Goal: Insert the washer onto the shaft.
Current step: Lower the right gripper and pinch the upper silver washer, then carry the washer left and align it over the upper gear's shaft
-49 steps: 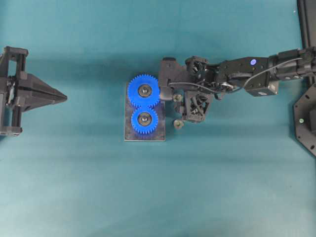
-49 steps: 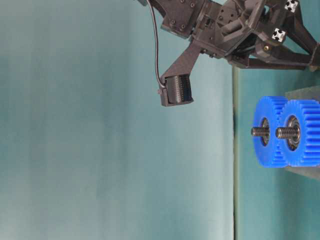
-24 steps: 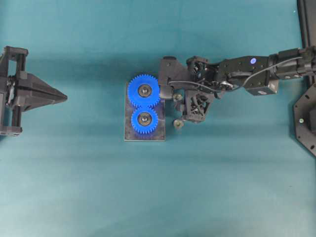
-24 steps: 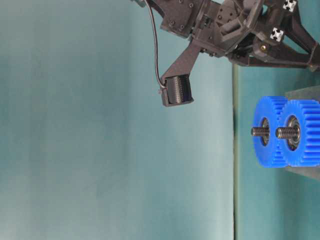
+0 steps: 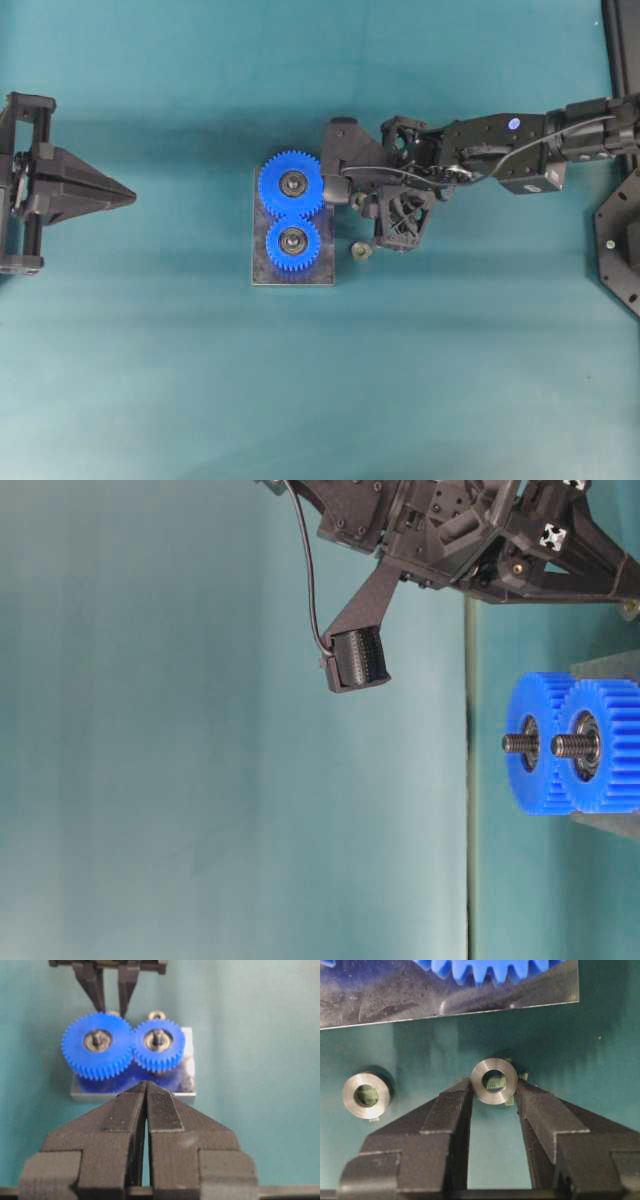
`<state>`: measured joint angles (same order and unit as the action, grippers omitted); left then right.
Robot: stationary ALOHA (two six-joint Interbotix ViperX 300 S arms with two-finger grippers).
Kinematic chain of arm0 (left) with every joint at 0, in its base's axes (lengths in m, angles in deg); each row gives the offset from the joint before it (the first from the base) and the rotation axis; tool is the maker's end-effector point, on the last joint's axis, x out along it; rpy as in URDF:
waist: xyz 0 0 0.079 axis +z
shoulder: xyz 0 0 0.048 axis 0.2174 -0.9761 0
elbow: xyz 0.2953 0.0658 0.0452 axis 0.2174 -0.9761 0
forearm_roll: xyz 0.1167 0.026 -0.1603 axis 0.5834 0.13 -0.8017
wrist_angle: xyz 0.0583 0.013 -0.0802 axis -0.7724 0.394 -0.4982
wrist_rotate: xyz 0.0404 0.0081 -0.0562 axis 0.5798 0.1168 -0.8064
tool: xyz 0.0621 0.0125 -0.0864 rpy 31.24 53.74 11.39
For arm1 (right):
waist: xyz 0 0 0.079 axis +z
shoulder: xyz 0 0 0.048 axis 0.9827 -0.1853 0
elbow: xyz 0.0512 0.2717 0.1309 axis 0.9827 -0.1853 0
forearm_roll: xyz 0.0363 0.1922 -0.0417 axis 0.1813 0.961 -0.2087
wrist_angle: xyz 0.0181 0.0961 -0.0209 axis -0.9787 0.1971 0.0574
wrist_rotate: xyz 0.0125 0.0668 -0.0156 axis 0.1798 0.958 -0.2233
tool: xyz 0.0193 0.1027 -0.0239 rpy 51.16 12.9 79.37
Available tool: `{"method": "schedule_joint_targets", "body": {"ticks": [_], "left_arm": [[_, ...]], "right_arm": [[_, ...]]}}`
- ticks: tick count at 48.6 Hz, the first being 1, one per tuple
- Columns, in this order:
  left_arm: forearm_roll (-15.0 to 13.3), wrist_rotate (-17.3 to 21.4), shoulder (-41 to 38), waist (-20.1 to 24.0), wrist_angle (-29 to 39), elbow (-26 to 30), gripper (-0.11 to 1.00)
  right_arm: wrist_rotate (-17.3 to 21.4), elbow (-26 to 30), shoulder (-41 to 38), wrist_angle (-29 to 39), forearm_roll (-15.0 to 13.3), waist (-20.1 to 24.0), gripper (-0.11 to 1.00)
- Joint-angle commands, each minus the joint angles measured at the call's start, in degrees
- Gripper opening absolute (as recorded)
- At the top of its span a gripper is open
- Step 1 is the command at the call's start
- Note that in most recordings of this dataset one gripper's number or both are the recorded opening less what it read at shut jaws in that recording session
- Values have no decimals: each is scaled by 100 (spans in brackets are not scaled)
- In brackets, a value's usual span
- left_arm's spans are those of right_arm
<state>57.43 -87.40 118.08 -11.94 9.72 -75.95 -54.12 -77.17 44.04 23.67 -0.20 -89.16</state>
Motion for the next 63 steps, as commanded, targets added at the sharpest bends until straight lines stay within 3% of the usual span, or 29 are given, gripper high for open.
{"method": "schedule_joint_targets", "body": {"ticks": [1,10,27,48,63], "left_arm": [[9,-9,-9,18,-62,123,0],[9,-9,-9,18,-70,123,0],[9,-9,-9,18,-70,123,0],[18,-9,0,18,-132,114,0],[9,-9,-9,18,-141,97,0]], "right_arm": [[141,9,53,88,-18,-53,33],[352,158,246,141,-18,-70,33],[334,633,791,782,-18,-9,33],[299,1512,624,932,-35,158,33],[264,1775,343,932,-35,193,33]]}}
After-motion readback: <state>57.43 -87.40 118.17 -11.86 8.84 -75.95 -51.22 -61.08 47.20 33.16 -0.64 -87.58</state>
